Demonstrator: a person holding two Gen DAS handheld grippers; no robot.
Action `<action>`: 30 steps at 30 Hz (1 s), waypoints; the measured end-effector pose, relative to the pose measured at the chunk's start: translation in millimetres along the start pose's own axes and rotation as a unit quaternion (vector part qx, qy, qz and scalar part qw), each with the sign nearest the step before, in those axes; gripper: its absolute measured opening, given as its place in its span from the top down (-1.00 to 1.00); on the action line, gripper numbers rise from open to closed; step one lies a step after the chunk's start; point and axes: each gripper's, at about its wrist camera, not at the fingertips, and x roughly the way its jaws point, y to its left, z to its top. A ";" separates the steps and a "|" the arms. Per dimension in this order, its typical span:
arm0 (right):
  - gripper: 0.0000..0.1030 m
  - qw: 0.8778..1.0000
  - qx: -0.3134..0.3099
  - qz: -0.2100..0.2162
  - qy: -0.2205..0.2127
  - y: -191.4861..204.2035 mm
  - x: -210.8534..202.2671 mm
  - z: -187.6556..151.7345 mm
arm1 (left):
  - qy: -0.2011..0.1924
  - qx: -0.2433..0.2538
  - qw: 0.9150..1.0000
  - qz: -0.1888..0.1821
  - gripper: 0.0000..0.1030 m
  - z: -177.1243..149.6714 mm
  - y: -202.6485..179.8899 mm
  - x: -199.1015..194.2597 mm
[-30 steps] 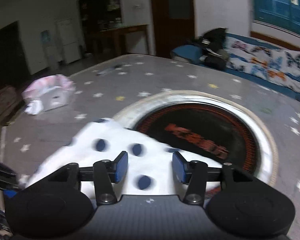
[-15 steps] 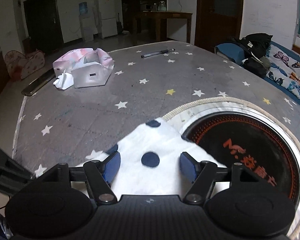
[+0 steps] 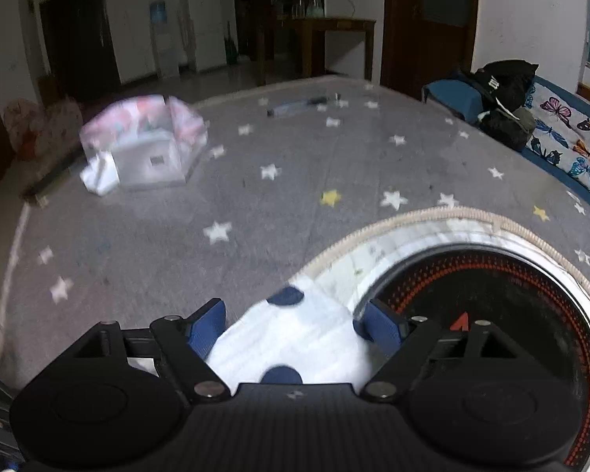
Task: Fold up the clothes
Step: 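Open the right gripper and release the folded pants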
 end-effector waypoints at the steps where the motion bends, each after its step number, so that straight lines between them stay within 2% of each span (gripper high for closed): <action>1: -0.67 1.000 0.003 0.002 -0.007 -0.7 -2.3 1.1 | -0.001 0.002 1.000 0.000 -0.12 0.5 -0.9 -0.7; 4: -0.82 0.999 0.012 0.001 -0.043 -2.8 -25.4 -0.5 | -0.005 0.007 1.000 0.000 -0.18 1.9 -3.4 -2.7; 6: -1.00 0.998 0.019 -0.004 -0.065 -3.9 -41.4 -2.8 | -0.009 0.011 1.000 0.001 -0.26 3.5 -5.2 -4.6; 12: -1.00 0.992 0.056 -0.037 -0.109 -8.8 -80.1 -19.7 | -0.030 0.016 0.999 0.014 -0.41 12.5 -5.6 -13.5; 15: -1.00 0.990 0.076 -0.044 -0.113 -15.1 -89.8 -31.3 | -0.042 0.011 0.999 0.022 -0.41 17.5 -2.3 -17.4; 21: -1.00 0.985 0.143 -0.067 -0.070 -39.6 -90.8 -65.7 | -0.060 -0.011 0.997 0.037 -0.41 27.8 12.0 -16.7; 24: -1.00 0.979 0.174 -0.090 -0.052 -50.5 -92.9 -85.2 | -0.069 -0.029 0.996 0.050 -0.38 33.1 22.1 -17.6; 26: -1.00 0.977 0.187 -0.093 -0.049 -52.8 -95.7 -93.9 | -0.075 -0.042 0.994 0.062 -0.13 37.2 30.3 -17.2; 30: -1.00 0.980 0.162 -0.104 -0.051 -38.9 -97.7 -99.6 | -0.074 -0.052 0.991 0.095 0.15 41.1 39.5 -8.7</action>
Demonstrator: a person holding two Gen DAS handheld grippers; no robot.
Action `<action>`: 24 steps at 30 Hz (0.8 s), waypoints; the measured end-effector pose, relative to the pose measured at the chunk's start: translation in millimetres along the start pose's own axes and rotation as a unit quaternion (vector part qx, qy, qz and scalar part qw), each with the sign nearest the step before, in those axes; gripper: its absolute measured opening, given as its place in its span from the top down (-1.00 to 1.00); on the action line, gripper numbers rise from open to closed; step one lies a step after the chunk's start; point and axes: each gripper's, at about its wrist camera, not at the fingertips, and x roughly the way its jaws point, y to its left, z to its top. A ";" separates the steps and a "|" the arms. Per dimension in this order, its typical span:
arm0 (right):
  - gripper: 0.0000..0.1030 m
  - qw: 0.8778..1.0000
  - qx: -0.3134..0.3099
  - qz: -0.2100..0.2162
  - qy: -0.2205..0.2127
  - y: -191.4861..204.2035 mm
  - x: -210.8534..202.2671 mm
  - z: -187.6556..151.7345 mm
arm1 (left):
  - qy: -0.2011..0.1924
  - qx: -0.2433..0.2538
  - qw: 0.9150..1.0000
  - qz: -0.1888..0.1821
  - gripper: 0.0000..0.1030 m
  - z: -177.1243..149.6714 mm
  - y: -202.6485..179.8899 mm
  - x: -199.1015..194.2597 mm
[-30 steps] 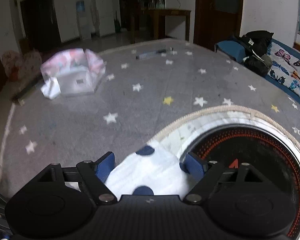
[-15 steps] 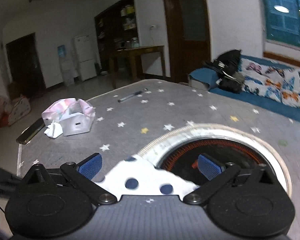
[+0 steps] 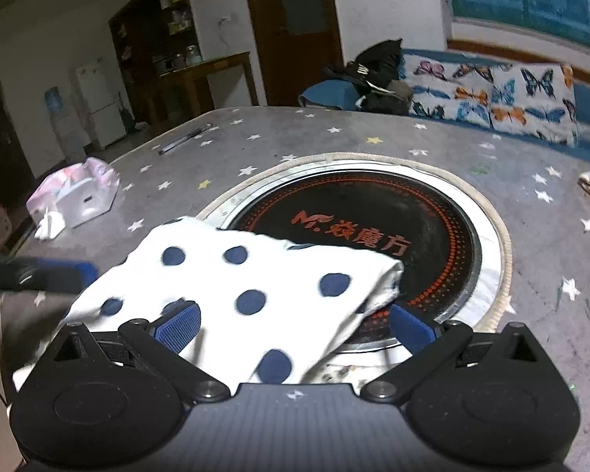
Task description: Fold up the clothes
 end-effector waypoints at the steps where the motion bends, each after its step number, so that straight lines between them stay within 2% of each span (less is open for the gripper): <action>1: -1.00 1.000 -0.007 0.001 -0.001 4.7 -0.8 -2.2 | 0.001 0.001 1.000 0.009 0.25 0.1 1.0 2.9; 4: -1.00 1.000 -0.022 -0.004 0.002 13.5 0.1 -7.5 | 0.009 0.009 1.000 0.028 0.43 -3.9 3.8 7.9; 9: -1.00 0.998 -0.044 -0.032 0.015 16.7 -0.7 -21.8 | 0.016 0.024 0.998 0.053 0.44 -10.9 8.1 9.3; 13: -1.00 0.997 -0.050 -0.053 0.013 14.5 -11.0 -24.0 | 0.020 0.028 0.998 0.056 0.43 -13.4 9.7 5.0; 15: -1.00 0.997 -0.054 -0.050 0.004 18.0 -19.1 -23.7 | 0.023 0.023 0.998 0.052 0.43 -14.6 8.3 -1.9; 18: -1.00 0.997 -0.061 -0.040 -0.008 24.6 -29.0 -23.8 | 0.027 0.016 0.998 0.047 0.35 -16.5 6.2 -12.2; 24: -1.00 0.997 -0.075 -0.016 -0.030 37.5 -42.5 -24.9 | 0.052 0.015 0.998 0.030 0.05 -30.1 -3.8 -38.0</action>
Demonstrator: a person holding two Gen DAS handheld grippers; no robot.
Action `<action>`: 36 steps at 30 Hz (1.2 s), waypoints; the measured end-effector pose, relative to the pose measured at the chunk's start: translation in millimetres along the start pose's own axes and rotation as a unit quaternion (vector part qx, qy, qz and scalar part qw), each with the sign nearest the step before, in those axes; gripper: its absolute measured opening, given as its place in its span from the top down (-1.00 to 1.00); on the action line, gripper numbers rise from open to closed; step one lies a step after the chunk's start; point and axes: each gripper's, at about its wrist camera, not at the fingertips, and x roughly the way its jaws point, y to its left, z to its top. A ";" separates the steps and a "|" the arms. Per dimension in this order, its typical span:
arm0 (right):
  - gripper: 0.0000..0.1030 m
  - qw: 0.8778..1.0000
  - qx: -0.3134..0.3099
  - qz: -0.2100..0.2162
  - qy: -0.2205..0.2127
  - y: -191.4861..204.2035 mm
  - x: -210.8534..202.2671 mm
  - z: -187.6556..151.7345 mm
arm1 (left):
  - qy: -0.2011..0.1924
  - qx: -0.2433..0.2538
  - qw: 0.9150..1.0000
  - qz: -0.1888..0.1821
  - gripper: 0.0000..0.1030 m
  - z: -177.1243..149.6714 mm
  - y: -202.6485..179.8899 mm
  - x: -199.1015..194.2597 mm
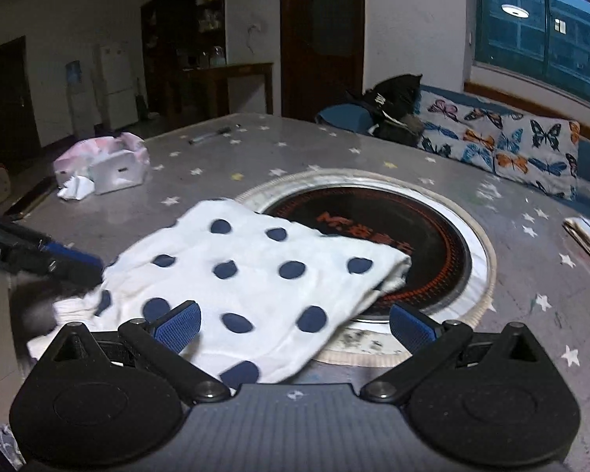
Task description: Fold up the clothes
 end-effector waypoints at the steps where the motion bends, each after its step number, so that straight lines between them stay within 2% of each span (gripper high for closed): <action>1: -1.00 1.000 -0.002 0.004 -0.004 2.0 -2.0 0.2 | 0.003 0.001 1.000 -0.002 0.03 -1.6 -1.0 -0.8; 8: -1.00 0.999 0.018 0.014 -0.022 5.4 -9.8 1.6 | 0.024 0.005 1.000 -0.019 0.06 -12.5 -7.9 -6.7; 16: -1.00 0.999 0.038 0.001 -0.034 -2.4 -25.4 -3.9 | 0.051 0.015 0.997 -0.061 0.04 -18.9 -26.3 6.4; 19: -1.00 0.998 0.043 -0.004 -0.034 -4.8 -30.2 -6.7 | 0.053 0.024 0.996 -0.063 -0.01 -17.8 -30.2 5.0; 23: -1.00 0.998 0.050 -0.005 -0.039 -7.8 -35.7 -8.3 | 0.039 0.031 0.998 -0.037 -0.16 -14.9 -27.6 -6.0; 25: -1.00 0.998 0.055 -0.005 -0.042 -8.8 -36.3 -8.9 | 0.031 0.035 0.999 -0.022 -0.18 -13.6 -26.3 -11.5; 28: -1.00 0.997 0.057 -0.002 -0.044 -7.4 -36.2 -9.2 | 0.039 0.029 0.999 -0.015 -0.18 -16.2 -20.8 -11.8; 36: -1.00 0.997 0.055 -0.003 -0.053 -7.7 -42.3 -8.5 | 0.072 0.060 0.995 -0.042 -0.15 -24.0 -42.8 11.7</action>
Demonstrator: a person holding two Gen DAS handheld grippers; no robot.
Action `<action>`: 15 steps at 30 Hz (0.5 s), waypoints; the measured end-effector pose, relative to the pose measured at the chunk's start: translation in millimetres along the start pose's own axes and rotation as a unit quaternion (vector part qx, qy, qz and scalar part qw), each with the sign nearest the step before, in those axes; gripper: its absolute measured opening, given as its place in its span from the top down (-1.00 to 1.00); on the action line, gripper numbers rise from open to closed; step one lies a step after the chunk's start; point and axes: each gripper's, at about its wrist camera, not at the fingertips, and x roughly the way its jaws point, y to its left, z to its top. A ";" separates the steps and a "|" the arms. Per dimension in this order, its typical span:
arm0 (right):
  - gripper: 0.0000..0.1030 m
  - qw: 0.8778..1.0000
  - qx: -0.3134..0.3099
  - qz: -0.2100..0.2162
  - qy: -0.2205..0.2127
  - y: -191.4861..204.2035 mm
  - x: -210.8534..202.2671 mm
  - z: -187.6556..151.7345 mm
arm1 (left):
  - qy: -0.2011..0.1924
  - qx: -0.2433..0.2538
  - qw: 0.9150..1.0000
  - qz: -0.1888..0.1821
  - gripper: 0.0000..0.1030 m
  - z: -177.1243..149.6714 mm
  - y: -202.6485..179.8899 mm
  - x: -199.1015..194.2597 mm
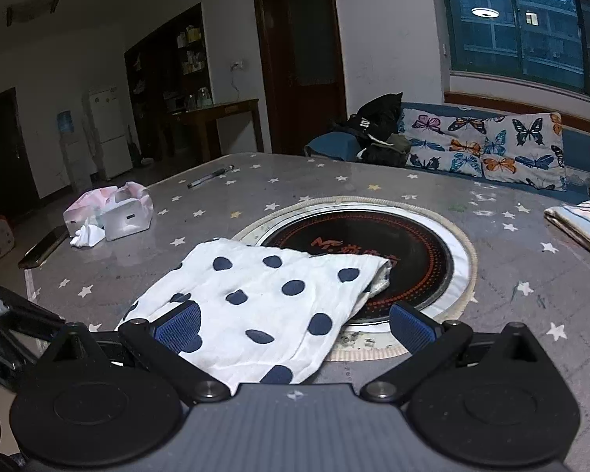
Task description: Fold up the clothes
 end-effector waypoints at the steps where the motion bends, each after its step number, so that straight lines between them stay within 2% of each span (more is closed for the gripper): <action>1: -1.00 1.000 0.001 -0.002 -0.001 -0.8 -1.4 0.1 | 0.001 0.009 1.000 -0.002 -0.15 2.0 -5.2 4.1; 8: -1.00 1.000 0.019 -0.023 -0.011 -16.0 -16.0 -4.4 | 0.017 0.055 0.997 -0.043 -0.18 16.0 -47.1 44.5; 15: -1.00 0.997 0.045 -0.059 -0.019 -41.4 -36.1 -12.3 | 0.032 0.095 0.991 -0.090 -0.18 29.3 -89.3 94.6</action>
